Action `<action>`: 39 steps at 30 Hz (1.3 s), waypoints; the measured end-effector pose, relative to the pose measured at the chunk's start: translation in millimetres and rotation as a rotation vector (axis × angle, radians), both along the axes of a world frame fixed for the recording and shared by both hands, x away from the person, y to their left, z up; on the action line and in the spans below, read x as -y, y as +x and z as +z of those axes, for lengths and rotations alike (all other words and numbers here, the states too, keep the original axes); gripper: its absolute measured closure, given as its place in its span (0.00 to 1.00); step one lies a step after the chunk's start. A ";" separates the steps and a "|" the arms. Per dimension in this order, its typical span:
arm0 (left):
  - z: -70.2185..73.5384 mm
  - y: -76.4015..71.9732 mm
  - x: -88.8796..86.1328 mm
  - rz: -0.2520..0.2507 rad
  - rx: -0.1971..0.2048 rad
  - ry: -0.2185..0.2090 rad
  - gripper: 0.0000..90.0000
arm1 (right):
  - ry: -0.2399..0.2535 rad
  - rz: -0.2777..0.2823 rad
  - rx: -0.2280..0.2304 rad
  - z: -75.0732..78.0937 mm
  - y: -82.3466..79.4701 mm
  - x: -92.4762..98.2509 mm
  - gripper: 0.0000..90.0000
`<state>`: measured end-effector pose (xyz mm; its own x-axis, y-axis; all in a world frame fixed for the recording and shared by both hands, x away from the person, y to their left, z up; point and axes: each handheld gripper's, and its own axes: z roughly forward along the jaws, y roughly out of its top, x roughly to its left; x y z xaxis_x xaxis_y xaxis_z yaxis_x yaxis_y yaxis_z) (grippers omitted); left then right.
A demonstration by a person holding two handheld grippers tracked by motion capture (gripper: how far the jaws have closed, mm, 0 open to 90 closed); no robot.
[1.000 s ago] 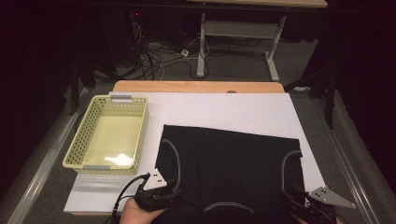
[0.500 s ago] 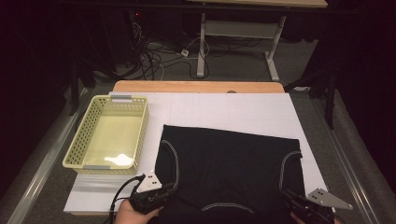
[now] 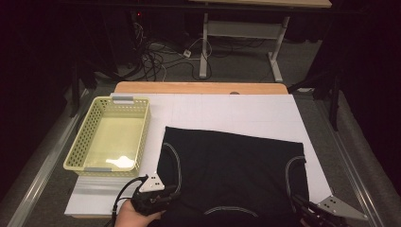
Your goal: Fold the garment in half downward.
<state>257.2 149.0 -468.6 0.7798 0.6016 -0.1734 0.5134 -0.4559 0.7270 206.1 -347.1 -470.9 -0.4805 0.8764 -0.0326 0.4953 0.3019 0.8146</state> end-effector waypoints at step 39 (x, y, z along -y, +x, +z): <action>-8.9 159.6 15.5 0.446 -0.019 0.120 0.15 | 0.014 -0.169 -0.014 11.5 138.1 32.1 0.44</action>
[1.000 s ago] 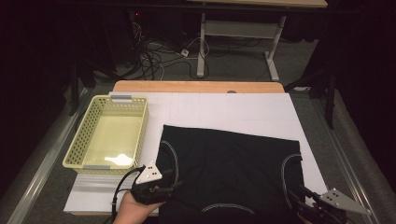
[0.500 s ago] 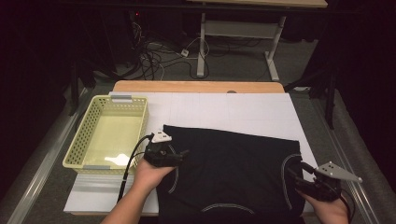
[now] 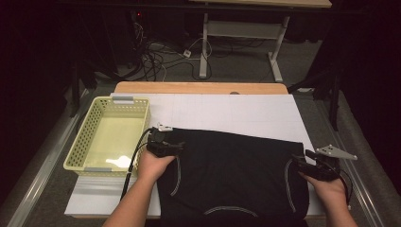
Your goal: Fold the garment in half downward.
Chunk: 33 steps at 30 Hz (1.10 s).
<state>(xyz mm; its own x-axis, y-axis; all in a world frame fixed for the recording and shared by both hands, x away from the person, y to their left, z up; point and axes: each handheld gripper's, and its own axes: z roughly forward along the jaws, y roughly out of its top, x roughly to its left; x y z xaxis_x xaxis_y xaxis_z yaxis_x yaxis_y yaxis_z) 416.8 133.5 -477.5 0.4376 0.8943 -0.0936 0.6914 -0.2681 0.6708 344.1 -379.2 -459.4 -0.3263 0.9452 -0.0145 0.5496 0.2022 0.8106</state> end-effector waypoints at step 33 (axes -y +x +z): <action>-1.0 -8.2 2.5 -0.047 0.002 -0.047 0.79 | 0.066 0.010 -0.136 -11.4 26.7 0.2 0.88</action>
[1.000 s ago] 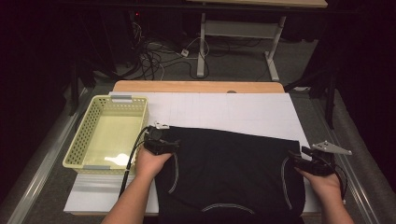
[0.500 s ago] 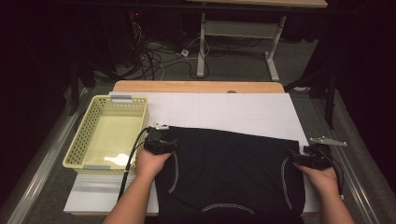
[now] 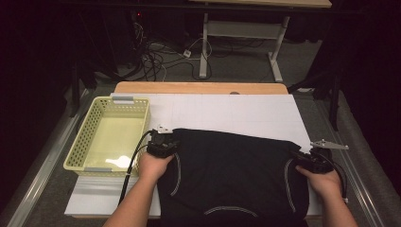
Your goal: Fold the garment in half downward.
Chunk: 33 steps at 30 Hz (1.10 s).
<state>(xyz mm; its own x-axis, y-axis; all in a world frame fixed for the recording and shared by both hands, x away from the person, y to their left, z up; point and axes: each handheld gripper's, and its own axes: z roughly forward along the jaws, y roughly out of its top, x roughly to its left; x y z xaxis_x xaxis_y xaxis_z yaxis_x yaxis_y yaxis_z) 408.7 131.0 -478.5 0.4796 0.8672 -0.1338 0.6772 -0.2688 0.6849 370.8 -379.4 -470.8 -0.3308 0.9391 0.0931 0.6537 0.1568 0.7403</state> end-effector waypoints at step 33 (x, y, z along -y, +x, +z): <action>22.7 3.0 6.4 0.000 0.069 0.016 0.80 | -0.021 -0.130 0.031 14.6 19.9 16.4 0.42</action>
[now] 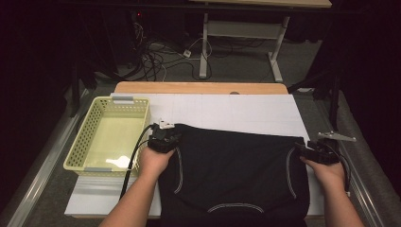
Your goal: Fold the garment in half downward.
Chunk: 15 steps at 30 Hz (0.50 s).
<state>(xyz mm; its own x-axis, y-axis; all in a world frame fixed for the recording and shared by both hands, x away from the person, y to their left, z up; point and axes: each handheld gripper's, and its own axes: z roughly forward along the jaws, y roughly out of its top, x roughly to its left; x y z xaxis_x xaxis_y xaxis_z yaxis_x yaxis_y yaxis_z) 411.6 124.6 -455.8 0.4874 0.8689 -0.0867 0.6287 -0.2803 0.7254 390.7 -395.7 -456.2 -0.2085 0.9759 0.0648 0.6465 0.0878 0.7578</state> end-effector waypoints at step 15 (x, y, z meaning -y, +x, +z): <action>-15.8 3.2 0.4 0.005 -0.037 0.002 0.78 | 0.086 0.122 -0.068 -14.2 4.7 -13.5 0.76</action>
<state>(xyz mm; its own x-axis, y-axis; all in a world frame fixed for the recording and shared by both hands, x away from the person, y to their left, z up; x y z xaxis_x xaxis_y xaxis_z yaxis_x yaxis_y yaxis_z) 414.9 124.2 -471.6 0.4796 0.8714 -0.1026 0.6566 -0.2789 0.7007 395.4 -382.2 -470.4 -0.3171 0.9340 0.1645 0.6850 0.1056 0.7209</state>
